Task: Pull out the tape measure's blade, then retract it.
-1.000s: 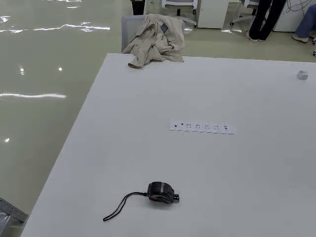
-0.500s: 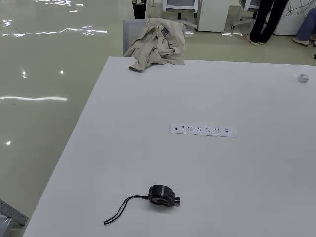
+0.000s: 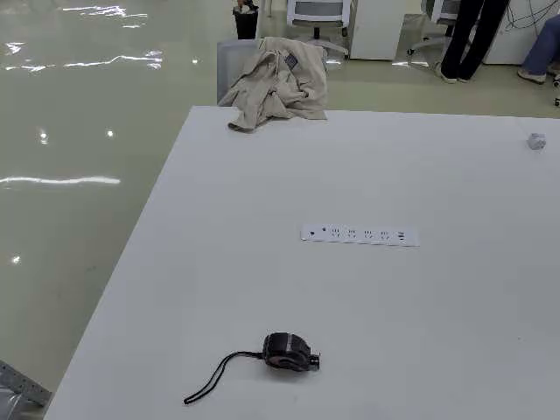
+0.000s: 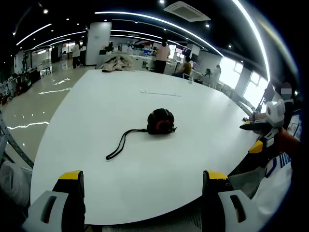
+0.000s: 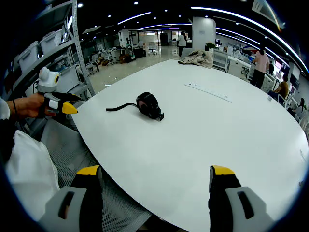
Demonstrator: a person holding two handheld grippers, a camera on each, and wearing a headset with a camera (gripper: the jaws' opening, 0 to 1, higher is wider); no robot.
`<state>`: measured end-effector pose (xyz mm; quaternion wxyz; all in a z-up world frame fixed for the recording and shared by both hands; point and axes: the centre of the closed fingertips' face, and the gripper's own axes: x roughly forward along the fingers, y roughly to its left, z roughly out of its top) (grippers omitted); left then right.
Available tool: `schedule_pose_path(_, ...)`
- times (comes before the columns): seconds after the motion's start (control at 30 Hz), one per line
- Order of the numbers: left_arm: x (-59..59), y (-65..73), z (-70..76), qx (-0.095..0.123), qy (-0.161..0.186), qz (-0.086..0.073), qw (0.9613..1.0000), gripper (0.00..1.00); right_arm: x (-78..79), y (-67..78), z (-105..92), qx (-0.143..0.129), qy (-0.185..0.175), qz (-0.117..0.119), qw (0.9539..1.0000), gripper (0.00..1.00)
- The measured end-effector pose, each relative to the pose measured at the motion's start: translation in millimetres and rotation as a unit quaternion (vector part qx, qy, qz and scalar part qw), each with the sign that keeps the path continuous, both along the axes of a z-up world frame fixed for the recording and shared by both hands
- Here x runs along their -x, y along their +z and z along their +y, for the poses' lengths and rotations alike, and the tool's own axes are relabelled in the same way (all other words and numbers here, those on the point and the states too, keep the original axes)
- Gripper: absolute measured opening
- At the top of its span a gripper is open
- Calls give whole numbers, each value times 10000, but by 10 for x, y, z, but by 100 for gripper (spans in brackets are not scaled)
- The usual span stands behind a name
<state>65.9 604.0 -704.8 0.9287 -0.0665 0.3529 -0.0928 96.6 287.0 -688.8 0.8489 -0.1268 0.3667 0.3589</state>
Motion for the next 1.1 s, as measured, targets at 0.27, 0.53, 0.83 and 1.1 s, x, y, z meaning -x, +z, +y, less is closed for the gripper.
schedule_pose_path(0.27,-64,11,-35,26,-14,-51,10000,100,-38,-5,19,20,43,-27,10000,94)
schedule_pose_path(0.53,-101,5,-75,61,-17,-72,10000,100,-58,-27,81,21,135,12,9999,94)
schedule_pose_path(0.83,-169,-24,-112,53,-87,-96,9999,100,-127,-56,152,55,283,-27,9996,94)
schedule_pose_path(1.1,-266,-61,-143,84,-208,-89,9997,100,-212,-67,236,79,420,-66,9991,94)
